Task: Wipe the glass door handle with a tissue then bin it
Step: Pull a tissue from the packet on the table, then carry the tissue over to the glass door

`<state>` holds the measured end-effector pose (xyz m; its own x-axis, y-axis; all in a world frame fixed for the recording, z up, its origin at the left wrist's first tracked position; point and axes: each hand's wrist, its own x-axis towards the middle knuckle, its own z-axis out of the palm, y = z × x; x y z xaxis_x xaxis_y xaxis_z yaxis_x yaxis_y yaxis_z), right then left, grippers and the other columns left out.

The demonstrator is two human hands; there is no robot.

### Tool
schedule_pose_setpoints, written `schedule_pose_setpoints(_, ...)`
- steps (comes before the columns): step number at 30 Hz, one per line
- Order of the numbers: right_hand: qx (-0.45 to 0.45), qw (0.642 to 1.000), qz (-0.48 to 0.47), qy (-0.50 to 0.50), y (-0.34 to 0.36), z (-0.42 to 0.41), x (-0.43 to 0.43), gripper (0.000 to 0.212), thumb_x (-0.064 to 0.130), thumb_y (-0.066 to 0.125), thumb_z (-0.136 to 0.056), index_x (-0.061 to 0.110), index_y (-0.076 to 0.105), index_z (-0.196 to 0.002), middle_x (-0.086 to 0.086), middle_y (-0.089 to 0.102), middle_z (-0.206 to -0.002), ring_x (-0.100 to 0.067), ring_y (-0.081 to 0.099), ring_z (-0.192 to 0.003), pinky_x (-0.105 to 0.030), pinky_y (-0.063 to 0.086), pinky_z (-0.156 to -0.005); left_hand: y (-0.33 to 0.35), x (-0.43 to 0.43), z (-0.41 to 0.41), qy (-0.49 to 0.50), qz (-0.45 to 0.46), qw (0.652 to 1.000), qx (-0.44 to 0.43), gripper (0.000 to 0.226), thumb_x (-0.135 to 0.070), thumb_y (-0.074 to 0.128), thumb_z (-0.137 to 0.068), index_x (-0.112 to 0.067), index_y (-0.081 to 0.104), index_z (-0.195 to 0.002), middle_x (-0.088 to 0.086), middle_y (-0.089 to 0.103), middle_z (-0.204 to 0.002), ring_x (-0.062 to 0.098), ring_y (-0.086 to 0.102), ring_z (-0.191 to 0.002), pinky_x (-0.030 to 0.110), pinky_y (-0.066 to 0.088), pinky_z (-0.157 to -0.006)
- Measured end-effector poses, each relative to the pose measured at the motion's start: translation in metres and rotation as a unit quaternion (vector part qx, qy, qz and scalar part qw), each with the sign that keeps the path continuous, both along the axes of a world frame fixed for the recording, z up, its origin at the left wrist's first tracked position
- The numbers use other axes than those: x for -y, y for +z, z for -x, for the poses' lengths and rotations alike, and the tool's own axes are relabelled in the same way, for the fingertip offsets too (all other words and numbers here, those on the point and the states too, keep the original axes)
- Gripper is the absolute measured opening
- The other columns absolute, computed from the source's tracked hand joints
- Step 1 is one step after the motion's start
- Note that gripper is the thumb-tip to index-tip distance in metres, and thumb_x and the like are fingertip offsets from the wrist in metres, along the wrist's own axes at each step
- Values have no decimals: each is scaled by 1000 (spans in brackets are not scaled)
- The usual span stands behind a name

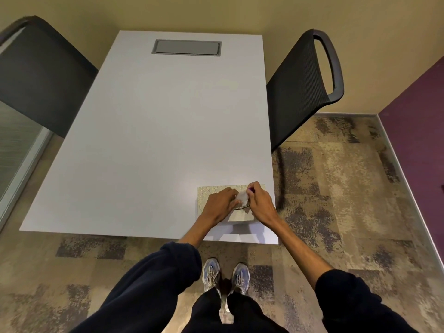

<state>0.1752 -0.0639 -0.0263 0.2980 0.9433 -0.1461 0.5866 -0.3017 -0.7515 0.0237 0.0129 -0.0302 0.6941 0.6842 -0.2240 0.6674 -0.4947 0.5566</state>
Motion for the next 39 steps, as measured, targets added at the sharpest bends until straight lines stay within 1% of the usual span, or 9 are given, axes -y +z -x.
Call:
schedule_pose_setpoints(7, -7, 997, -31, -72, 1, -6, 5, 7, 16, 43, -102, 11, 47, -99, -8, 58, -84, -23, 54, -72, -42, 47, -63, 1, -6, 6, 40, 0, 999, 28, 31, -35, 51, -103, -15, 70, -117, 2, 68, -120, 21, 64, -106, 38, 52, -87)
schedule_pose_setpoints(14, -61, 985, -81, -138, 8, -11, 8, 15, 7, 54, -96, 6, 62, -109, -3, 64, -94, -14, 59, -85, -24, 46, -71, 11, -9, -1, 122, 37, 988, 87, 29, -31, 55, -101, -14, 73, -115, 3, 75, -115, 22, 71, -92, 35, 51, -90)
schedule_pose_setpoints(18, -125, 976, -82, -156, 12, -11, 10, 25, 15, 49, -101, 8, 63, -120, -4, 66, -108, -15, 61, -93, -16, 50, -72, 24, -7, -16, 111, 82, 978, 156, 14, -27, 53, -100, -19, 65, -102, 3, 75, -97, 16, 73, -69, 38, 57, -77)
schedule_pose_setpoints(23, -185, 958, -89, -198, 20, -18, 12, 28, 23, 65, -93, 12, 65, -118, -1, 69, -108, -17, 66, -91, -23, 57, -68, 35, -6, -39, 115, 152, 952, 241, 9, -19, 51, -102, -14, 57, -97, 13, 69, -109, 21, 75, -82, 40, 65, -70)
schedule_pose_setpoints(26, -193, 945, -116, -239, 26, -26, 16, 22, 8, 68, -89, 5, 68, -111, -9, 70, -100, -25, 66, -88, -39, 58, -73, 39, -5, -51, 92, 180, 945, 257, 10, -20, 56, -101, -10, 59, -99, 12, 68, -106, 24, 72, -87, 34, 65, -68)
schedule_pose_setpoints(30, -165, 941, -128, -267, 39, -45, 30, 18, 4, 67, -88, 5, 72, -106, -6, 72, -96, -18, 66, -86, -28, 55, -77, 50, -6, -70, 52, 245, 931, 267, 31, -21, 66, -96, -17, 49, -121, 10, 66, -115, 25, 74, -86, 37, 65, -66)
schedule_pose_setpoints(33, -140, 942, -133, -275, 49, -59, 53, 21, 0, 67, -87, 5, 72, -107, -5, 72, -97, -15, 67, -87, -26, 55, -79, 58, -2, -95, -49, 241, 939, 241, 51, -15, 65, -96, -22, 46, -143, 1, 62, -123, 26, 72, -98, 37, 65, -76)
schedule_pose_setpoints(36, -128, 931, -154, -307, 57, -75, 84, 20, -3, 67, -86, 1, 72, -105, -12, 73, -98, -22, 68, -89, -31, 55, -81, 65, 13, -124, -128, 207, 946, 213, 29, -8, 64, -96, -10, 69, -124, 9, 72, -115, 24, 71, -102, 34, 58, -90)
schedule_pose_setpoints(39, -118, 909, -178, -358, 66, -96, 121, 19, -5, 68, -85, -2, 73, -103, -16, 74, -97, -21, 69, -86, -30, 56, -80, 77, 38, -155, -171, 171, 946, 213, 22, -11, 64, -96, -2, 75, -113, 13, 77, -106, 23, 73, -97, 34, 58, -89)
